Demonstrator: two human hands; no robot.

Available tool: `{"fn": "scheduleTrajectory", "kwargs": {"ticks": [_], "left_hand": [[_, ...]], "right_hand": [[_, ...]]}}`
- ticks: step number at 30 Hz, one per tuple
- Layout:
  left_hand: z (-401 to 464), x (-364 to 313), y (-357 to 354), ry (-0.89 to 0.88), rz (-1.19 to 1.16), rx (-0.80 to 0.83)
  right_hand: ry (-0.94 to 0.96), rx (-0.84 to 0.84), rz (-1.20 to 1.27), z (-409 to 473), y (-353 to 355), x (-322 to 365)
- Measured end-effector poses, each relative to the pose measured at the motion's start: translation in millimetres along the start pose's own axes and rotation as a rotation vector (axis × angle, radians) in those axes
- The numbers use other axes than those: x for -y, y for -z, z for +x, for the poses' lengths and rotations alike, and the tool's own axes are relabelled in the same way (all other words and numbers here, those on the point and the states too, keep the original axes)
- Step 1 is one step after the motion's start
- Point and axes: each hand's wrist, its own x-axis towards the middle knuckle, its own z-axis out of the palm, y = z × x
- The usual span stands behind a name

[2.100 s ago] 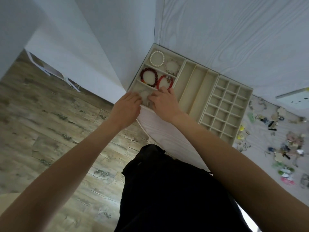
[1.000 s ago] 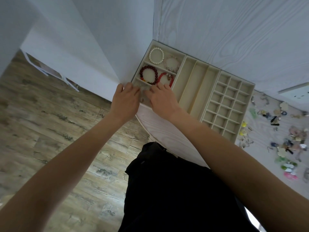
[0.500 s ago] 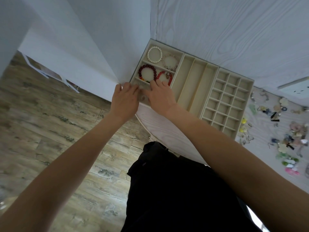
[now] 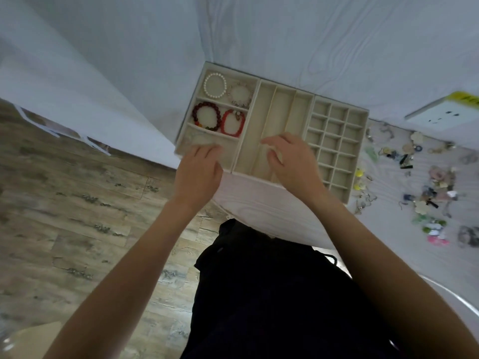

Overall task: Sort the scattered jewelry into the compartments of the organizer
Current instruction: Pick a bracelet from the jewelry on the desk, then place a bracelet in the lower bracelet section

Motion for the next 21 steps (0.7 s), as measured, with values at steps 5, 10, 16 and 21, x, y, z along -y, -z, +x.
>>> {"fn": "scheduleTrajectory", "kwargs": {"ticks": [5,10,16,21], "left_hand": [[25,-108,-30,-0.289,-0.298,0.096],[73,-215,-72,-0.446,-0.353,0.276],[142,-286,-130,-0.491,0.131,0.249],[159,-286,-149,-0.403,0.459,0.264]], "right_hand": [[-0.326,-0.203,-0.003,-82,65,-74],[-0.559,-0.276,-0.087,-121,106,-154],[-0.479,-0.074,-0.217,-91,132,-218],[-0.296,0.087,-0.267,-56,114,-241]]}}
